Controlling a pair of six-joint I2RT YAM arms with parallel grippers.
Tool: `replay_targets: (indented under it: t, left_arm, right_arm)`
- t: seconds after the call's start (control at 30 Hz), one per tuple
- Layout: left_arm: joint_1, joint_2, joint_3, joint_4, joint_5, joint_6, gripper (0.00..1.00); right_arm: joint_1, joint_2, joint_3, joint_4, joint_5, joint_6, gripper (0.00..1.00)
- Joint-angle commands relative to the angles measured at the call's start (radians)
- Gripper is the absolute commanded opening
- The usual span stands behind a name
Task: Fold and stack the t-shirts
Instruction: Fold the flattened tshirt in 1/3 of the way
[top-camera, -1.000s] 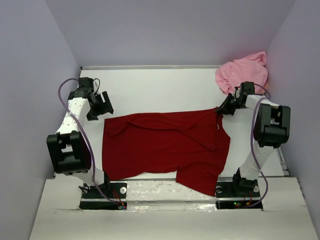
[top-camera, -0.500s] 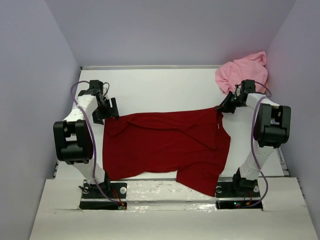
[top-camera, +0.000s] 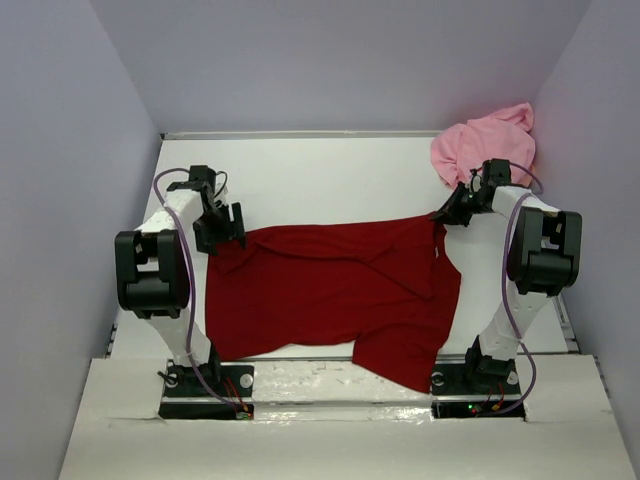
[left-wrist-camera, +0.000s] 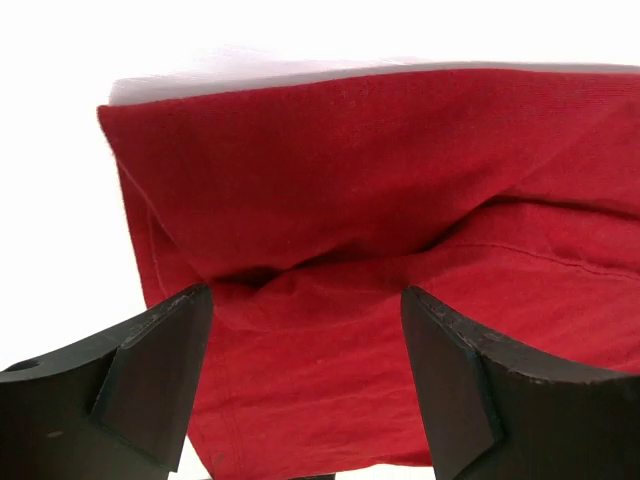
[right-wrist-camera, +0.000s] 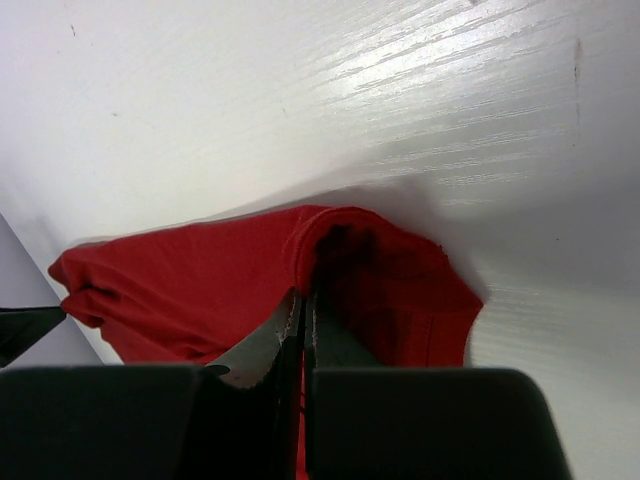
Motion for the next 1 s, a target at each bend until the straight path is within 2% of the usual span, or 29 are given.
replay_targets:
  t: [0.0,0.1,0.53,0.67,0.73,0.77,0.83,0.97]
  left_arm:
    - [-0.002,0.019,-0.011,-0.012,0.02,0.018,0.84]
    - [-0.036,0.033,-0.009,-0.016,0.011,0.016,0.84]
    - [-0.053,0.076,-0.014,-0.027,0.043,0.016,0.78]
    - [-0.052,0.082,-0.02,-0.033,0.049,0.015,0.6]
    - [-0.053,0.085,-0.016,-0.041,0.037,0.009,0.24]
    - [-0.053,0.087,-0.013,-0.046,0.031,0.004,0.19]
    - [-0.052,0.087,-0.006,-0.052,0.025,0.003,0.17]
    - [-0.053,0.088,0.003,-0.064,0.014,-0.005,0.18]
  right_arm:
    - [-0.006,-0.026,0.043,0.007,0.007,-0.009,0.0]
    - [-0.006,-0.028,0.045,0.009,0.007,-0.009,0.0]
    - [-0.006,-0.025,0.04,0.009,0.016,-0.007,0.0]
    - [-0.006,-0.023,0.043,0.009,0.016,-0.009,0.0]
    - [-0.006,-0.02,0.041,0.007,0.015,-0.009,0.0]
    - [-0.006,-0.02,0.043,0.007,0.014,-0.009,0.0]
    - [-0.006,-0.02,0.041,0.007,0.013,-0.009,0.0]
    - [-0.006,-0.018,0.041,0.007,0.014,-0.012,0.0]
